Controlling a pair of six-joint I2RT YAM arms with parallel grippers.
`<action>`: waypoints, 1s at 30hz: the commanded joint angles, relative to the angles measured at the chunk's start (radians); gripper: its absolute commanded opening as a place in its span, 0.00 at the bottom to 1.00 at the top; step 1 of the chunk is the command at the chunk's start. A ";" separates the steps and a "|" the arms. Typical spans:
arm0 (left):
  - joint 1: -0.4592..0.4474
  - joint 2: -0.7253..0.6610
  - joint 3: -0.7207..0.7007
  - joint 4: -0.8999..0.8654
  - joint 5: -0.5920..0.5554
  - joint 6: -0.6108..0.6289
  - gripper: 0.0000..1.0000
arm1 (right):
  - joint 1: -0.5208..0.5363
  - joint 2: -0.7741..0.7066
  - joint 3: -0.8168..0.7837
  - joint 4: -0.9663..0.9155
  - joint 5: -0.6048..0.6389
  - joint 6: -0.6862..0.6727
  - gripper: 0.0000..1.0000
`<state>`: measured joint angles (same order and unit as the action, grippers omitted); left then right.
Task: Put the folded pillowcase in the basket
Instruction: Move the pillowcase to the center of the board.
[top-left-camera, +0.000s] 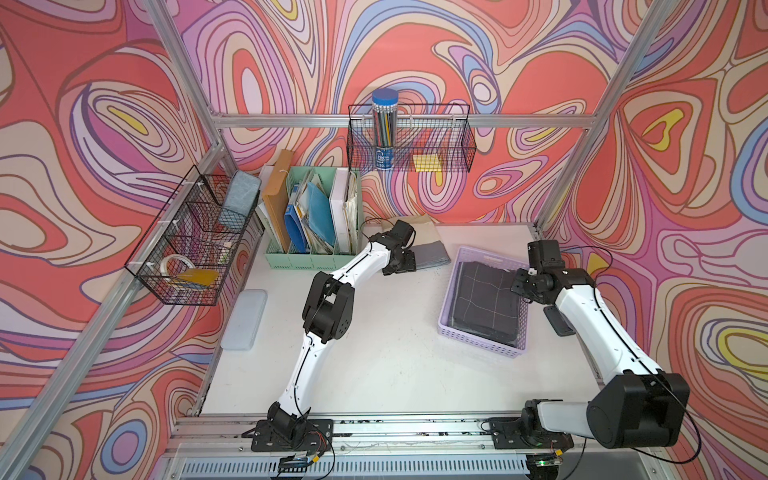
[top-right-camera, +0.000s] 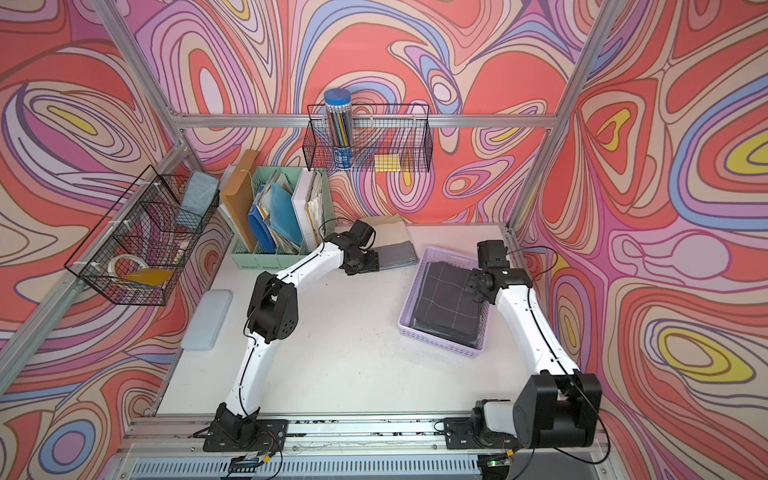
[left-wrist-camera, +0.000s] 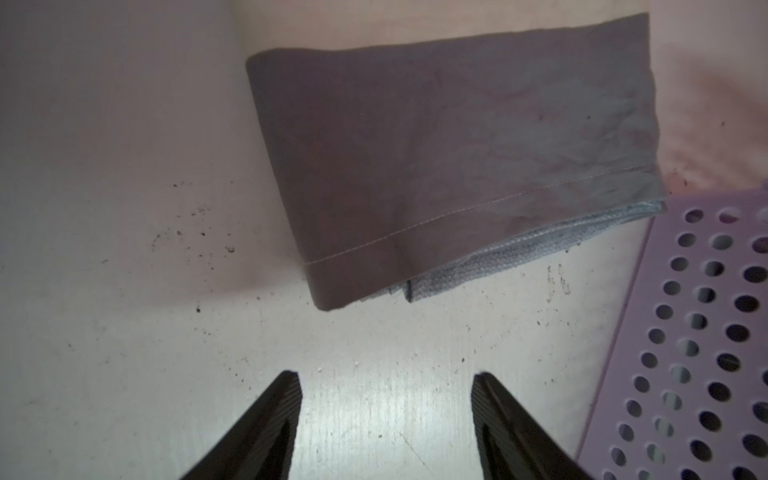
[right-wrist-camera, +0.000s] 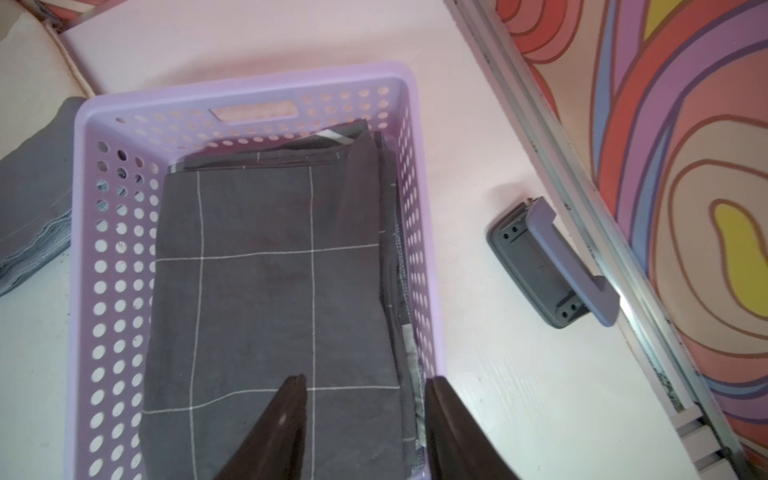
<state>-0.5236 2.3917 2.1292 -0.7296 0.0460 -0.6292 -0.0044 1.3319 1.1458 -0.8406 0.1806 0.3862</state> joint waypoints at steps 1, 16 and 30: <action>0.024 0.031 0.051 -0.009 -0.025 -0.026 0.70 | 0.001 0.007 -0.018 0.031 -0.073 0.009 0.48; 0.042 0.213 0.214 -0.076 -0.026 -0.095 0.68 | 0.001 -0.016 -0.013 0.046 -0.131 0.015 0.47; 0.048 0.218 0.205 -0.121 0.047 -0.089 0.00 | 0.001 -0.028 -0.015 0.053 -0.129 0.016 0.44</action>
<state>-0.4778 2.5942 2.3421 -0.7364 0.1139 -0.7284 -0.0044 1.3312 1.1328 -0.8001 0.0475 0.3981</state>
